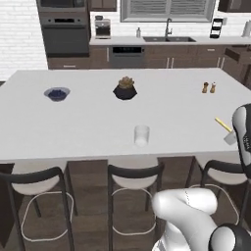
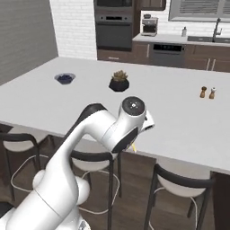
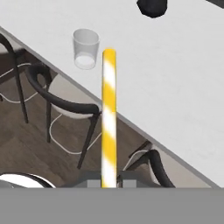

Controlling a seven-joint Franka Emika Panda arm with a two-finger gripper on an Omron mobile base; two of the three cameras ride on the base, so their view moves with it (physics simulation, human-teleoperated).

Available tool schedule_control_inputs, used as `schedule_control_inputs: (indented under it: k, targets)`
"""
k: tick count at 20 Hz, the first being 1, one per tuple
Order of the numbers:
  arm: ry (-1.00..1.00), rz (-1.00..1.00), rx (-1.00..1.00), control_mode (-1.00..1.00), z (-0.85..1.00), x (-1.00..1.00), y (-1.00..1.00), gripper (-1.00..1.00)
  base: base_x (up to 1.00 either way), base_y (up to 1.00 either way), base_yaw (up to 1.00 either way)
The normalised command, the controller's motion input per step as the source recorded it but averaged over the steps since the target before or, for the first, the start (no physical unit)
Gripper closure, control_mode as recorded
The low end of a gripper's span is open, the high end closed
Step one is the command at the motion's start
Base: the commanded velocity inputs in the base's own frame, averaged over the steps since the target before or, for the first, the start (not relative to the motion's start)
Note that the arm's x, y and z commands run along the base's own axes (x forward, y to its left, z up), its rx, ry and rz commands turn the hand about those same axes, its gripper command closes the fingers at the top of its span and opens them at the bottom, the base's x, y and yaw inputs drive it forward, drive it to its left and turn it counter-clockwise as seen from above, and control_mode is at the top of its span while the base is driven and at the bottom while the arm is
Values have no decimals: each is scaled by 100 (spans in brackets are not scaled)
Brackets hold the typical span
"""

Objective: Take a straw from the drawer in front and place it inside the glass cup on the dining counter.

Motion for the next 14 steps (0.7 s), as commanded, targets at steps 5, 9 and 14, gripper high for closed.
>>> schedule_control_inputs:
  k: [5,9,14]
  targets:
    - [0,0,0,100,0,0,0,100,48,32,-24]
    - [0,0,0,100,0,0,0,100,49,2,-9]
    - [0,0,0,100,0,0,0,100,46,0,-2]
